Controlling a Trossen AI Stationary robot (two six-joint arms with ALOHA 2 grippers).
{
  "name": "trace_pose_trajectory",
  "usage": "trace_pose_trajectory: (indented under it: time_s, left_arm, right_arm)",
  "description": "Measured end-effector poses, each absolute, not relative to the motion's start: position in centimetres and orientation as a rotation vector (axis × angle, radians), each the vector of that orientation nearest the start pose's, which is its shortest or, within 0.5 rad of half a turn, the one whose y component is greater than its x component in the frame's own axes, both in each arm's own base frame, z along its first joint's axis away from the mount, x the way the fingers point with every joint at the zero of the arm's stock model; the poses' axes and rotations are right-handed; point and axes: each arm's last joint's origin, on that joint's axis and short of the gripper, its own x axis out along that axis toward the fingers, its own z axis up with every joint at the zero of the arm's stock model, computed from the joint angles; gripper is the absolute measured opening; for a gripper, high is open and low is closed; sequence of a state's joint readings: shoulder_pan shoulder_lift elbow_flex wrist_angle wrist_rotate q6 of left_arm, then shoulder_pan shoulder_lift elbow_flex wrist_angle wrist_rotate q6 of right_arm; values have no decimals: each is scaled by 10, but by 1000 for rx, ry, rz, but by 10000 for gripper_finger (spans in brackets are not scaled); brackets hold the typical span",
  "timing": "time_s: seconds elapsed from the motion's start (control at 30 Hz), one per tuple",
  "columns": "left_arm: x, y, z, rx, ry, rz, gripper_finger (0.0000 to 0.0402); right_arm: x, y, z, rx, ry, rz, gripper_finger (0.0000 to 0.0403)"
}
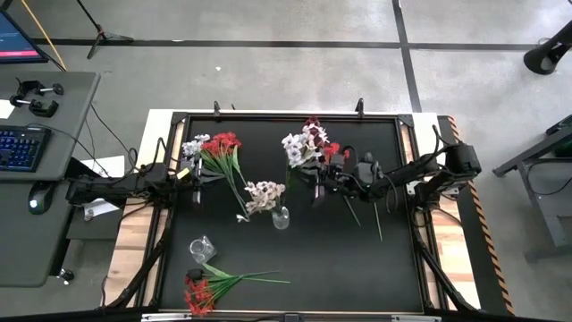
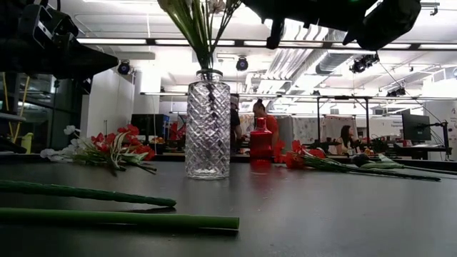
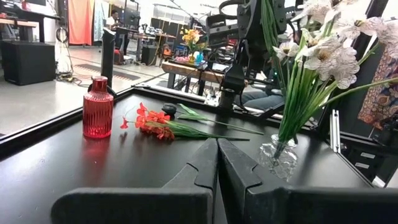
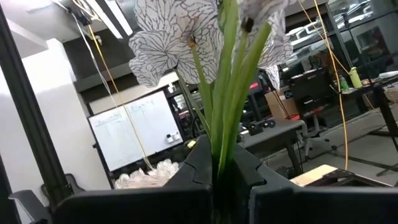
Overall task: Sort flowers into vase by color
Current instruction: Put the right white flowers into the right transparent vase
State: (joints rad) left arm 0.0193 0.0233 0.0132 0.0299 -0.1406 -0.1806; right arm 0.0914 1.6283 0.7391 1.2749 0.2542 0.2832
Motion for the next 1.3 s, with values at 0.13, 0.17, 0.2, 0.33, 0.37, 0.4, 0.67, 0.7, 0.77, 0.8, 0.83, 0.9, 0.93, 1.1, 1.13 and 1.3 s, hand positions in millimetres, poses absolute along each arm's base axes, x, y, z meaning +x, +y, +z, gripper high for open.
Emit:
trace_pose_trajectory:
  time_s: [0.13, 0.17, 0.2, 0.33, 0.37, 0.4, 0.67, 0.7, 0.77, 0.8, 0.83, 0.9, 0.93, 1.1, 1.13, 1.3]
  left_arm:
    - [98, 6, 169, -181, -34, 158, 0]
    - [98, 6, 169, -181, -34, 158, 0]
    - [98, 6, 169, -181, -34, 158, 0]
    - [98, 6, 169, -181, -34, 158, 0]
    - [98, 6, 169, -181, -34, 158, 0]
    - [98, 6, 169, -181, -34, 158, 0]
    - [98, 6, 169, -181, -34, 158, 0]
    - [98, 6, 169, -181, -34, 158, 0]
    - [98, 6, 169, -181, -34, 158, 0]
    - [98, 6, 169, -181, -34, 158, 0]
    - [98, 6, 169, -181, -34, 158, 0]
    - [98, 6, 169, -181, -34, 158, 0]
    - [98, 6, 169, -181, -34, 158, 0]
    - [98, 6, 169, -181, -34, 158, 0]
    - [98, 6, 169, -181, -34, 158, 0]
    - [98, 6, 169, -181, -34, 158, 0]
  right_arm:
    - [324, 22, 251, 334, -403, -109, 0]
    - [324, 22, 252, 334, -409, -108, 0]
    - [323, 22, 253, 333, -412, -107, 0]
    - [320, 22, 259, 335, -430, -106, 0]
    - [319, 22, 261, 333, -435, -106, 0]
    - [318, 22, 263, 330, -444, -105, 0]
    - [317, 22, 263, 345, -416, -87, 0]
    - [318, 22, 263, 347, -409, -87, 0]
    - [318, 23, 261, 345, -390, -86, 0]
    - [318, 23, 261, 345, -385, -87, 0]
    - [319, 23, 261, 345, -384, -87, 0]
    - [319, 23, 260, 344, -381, -88, 0]
    - [319, 23, 260, 344, -381, -88, 0]
    - [318, 23, 261, 348, -393, -103, 0]
    - [318, 23, 261, 347, -391, -104, 0]
    - [319, 23, 259, 338, -372, -110, 0]
